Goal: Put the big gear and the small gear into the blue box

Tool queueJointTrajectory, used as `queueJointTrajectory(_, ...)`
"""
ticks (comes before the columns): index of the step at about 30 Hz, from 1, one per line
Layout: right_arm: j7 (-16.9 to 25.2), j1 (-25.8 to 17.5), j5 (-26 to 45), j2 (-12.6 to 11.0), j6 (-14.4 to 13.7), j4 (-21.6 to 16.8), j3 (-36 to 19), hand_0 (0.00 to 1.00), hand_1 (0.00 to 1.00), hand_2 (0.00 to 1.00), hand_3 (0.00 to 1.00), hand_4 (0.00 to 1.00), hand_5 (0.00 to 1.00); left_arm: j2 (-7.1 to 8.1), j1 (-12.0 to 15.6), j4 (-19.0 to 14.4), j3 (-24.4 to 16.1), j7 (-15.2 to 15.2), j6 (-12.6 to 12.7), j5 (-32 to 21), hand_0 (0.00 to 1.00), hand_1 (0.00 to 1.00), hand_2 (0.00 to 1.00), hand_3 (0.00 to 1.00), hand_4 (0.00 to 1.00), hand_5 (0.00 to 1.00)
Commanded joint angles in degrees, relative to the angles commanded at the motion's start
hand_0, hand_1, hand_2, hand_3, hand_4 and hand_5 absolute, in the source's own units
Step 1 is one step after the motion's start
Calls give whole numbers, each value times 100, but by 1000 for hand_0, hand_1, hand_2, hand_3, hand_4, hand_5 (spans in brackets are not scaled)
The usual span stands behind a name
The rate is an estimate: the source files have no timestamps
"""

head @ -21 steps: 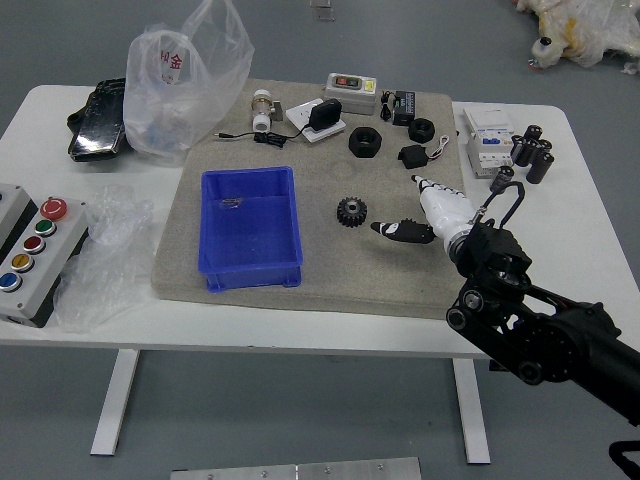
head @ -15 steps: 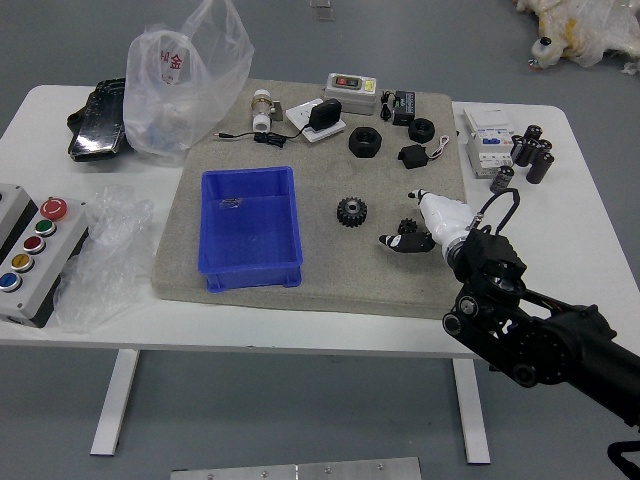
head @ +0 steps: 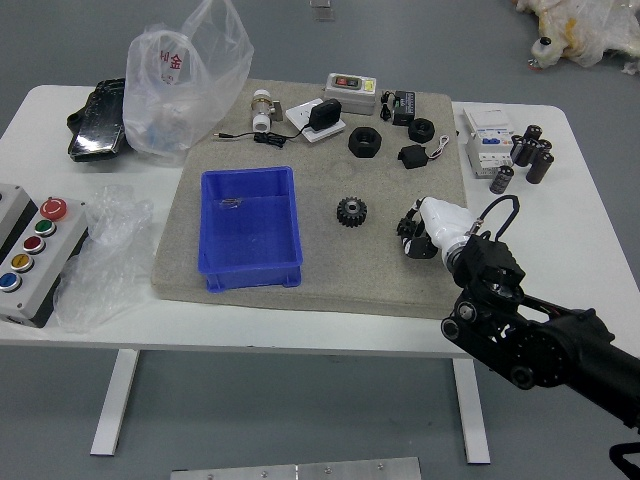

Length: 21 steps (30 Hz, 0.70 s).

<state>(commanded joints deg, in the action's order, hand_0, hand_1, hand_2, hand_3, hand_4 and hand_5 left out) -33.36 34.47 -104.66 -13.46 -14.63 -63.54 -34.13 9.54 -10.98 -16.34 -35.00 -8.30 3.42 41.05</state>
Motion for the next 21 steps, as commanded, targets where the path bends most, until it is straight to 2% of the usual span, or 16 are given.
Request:
queueJointTrajectory(6, 158, 12, 106, 19, -186, -25, 42, 645, 434, 285, 443, 403, 71, -5, -2, -3, 27, 9, 2, -27, 655, 504, 524, 678, 668, 305)
queueJointTrajectory(11, 425, 129, 167, 7, -395, -202, 28, 642, 421, 270, 442, 403, 57, -1, 4, -6, -2, -10, -1, 7, 654, 504, 524, 678, 668, 305)
queueJointTrajectory(16, 1017, 424, 464, 72, -518, -552, 301, 642, 421, 270, 442, 403, 57, 9, 3, -9, -31, -26, -8, 46, 654, 504, 524, 678, 668, 305)
queueJointTrajectory(17, 1106, 464, 512, 88, -530, -587, 354, 526, 309, 199, 561, 388, 2, 9, 2, -9, -34, -28, -9, 50, 654, 504, 524, 678, 668, 305)
queueJointTrajectory(21, 1596, 762, 803, 220, -618, -763, 805, 526, 309, 199, 561, 388, 2, 4, -9, -13, -56, -41, -18, 89, 654, 504, 524, 678, 668, 305)
